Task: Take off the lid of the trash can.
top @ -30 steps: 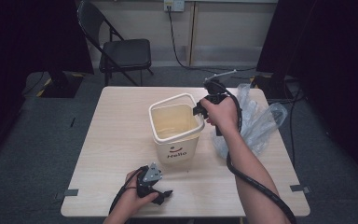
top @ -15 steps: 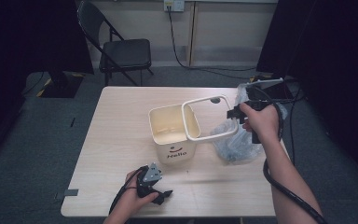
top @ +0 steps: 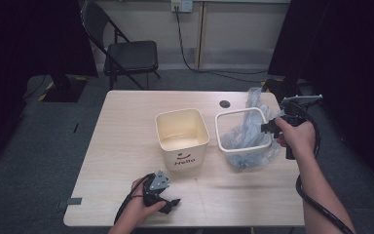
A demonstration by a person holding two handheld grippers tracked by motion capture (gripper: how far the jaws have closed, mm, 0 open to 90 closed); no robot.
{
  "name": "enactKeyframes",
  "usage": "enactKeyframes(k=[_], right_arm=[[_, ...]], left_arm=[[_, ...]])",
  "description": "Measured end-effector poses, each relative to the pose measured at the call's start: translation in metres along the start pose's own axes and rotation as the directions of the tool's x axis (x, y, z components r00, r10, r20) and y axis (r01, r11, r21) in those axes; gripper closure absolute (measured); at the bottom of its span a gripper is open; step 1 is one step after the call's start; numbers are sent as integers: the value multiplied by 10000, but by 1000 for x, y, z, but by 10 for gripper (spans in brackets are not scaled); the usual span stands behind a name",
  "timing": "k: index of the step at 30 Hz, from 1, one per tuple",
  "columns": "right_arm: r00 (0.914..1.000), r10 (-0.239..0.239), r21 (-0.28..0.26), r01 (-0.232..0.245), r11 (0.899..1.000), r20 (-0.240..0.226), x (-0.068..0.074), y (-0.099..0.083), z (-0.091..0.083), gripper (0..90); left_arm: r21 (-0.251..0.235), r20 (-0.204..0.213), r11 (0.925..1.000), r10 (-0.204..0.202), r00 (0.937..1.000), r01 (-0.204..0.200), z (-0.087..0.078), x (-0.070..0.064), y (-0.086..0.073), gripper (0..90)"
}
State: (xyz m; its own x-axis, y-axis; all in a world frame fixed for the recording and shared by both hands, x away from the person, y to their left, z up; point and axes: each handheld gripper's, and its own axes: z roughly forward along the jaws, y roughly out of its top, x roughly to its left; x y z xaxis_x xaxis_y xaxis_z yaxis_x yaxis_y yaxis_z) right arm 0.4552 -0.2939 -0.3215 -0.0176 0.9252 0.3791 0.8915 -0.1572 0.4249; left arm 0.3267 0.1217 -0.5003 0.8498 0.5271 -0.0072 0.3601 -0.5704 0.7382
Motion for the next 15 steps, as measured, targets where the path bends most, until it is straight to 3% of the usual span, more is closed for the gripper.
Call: enactKeyframes(k=[7, 8, 15], right_arm=[[9993, -253, 653, 271, 9975, -281, 4, -10, 22, 758], [9983, -515, 912, 539, 9944, -284, 9, -15, 29, 757], [9934, -866, 1444, 968, 9848, -753, 15, -35, 44, 757]], left_arm=[[-6, -17, 10000, -15, 10000, 15, 0, 0, 0, 138], [-5, -18, 10000, -17, 10000, 17, 0, 0, 0, 139], [11, -12, 10000, -3, 10000, 3, 0, 0, 0, 139]])
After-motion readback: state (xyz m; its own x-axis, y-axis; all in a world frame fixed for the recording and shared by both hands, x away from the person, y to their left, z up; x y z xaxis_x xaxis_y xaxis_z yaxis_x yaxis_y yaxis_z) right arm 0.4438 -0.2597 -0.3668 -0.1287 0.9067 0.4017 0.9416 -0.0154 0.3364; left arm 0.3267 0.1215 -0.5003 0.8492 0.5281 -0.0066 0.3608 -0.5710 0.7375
